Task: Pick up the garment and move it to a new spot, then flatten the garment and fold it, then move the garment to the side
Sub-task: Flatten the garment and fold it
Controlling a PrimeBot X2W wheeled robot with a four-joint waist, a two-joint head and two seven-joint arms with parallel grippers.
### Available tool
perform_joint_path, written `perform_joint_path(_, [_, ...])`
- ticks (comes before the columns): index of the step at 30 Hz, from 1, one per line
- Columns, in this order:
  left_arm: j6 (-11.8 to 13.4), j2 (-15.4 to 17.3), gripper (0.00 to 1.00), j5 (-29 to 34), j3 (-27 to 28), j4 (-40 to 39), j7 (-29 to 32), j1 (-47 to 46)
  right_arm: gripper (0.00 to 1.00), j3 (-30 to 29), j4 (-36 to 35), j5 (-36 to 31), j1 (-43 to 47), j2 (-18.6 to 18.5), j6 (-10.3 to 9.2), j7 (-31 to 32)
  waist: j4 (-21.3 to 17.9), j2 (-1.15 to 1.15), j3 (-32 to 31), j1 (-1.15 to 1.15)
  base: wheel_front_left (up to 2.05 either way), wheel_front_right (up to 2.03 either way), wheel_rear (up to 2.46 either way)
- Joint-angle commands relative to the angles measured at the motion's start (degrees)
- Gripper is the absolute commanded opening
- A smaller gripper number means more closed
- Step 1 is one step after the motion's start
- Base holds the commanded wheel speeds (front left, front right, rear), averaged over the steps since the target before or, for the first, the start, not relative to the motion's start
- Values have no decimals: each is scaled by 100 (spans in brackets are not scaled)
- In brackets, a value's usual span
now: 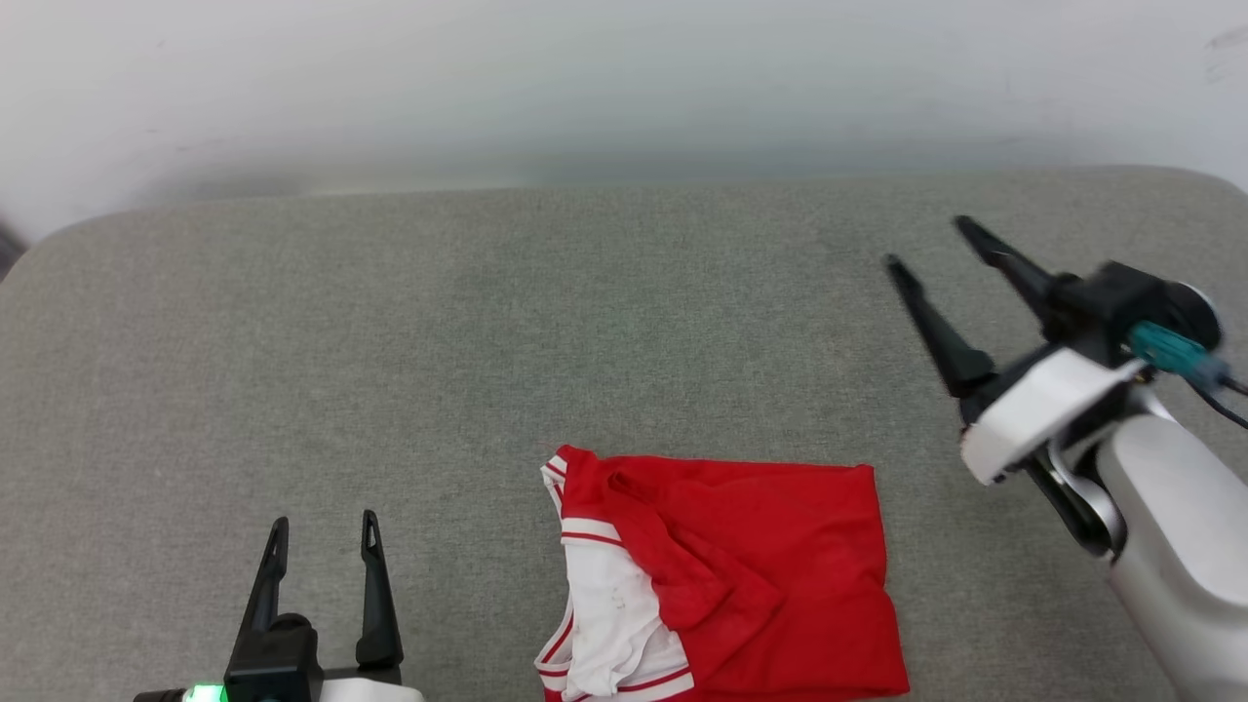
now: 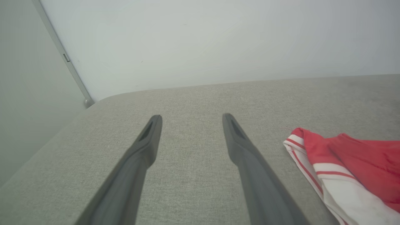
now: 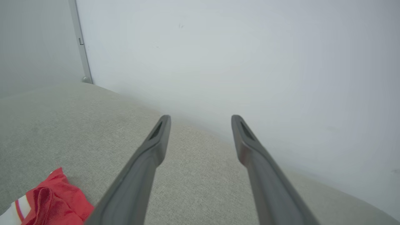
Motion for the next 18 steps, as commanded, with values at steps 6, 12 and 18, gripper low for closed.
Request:
perform_joint_path(6, [-55, -32, 100, 40, 28, -69, -13, 138, 100, -2532, -1115, -1491, 1933, 941, -4, -123, -83, 0, -187, 0, 0, 0, 0])
perform_joint_path(12, [-136, -43, 100, 12, 23, -82, -13, 207, 100, -3251, -1915, -1918, 3202, 1659, -4, -126, -73, 0, -332, 0, 0, 0, 0])
perform_joint_path(18, [-222, -46, 100, -10, 22, -94, -13, 271, 100, -3422, -2172, -1983, 3934, 1984, -4, -125, -49, 0, -452, 0, 0, 0, 0])
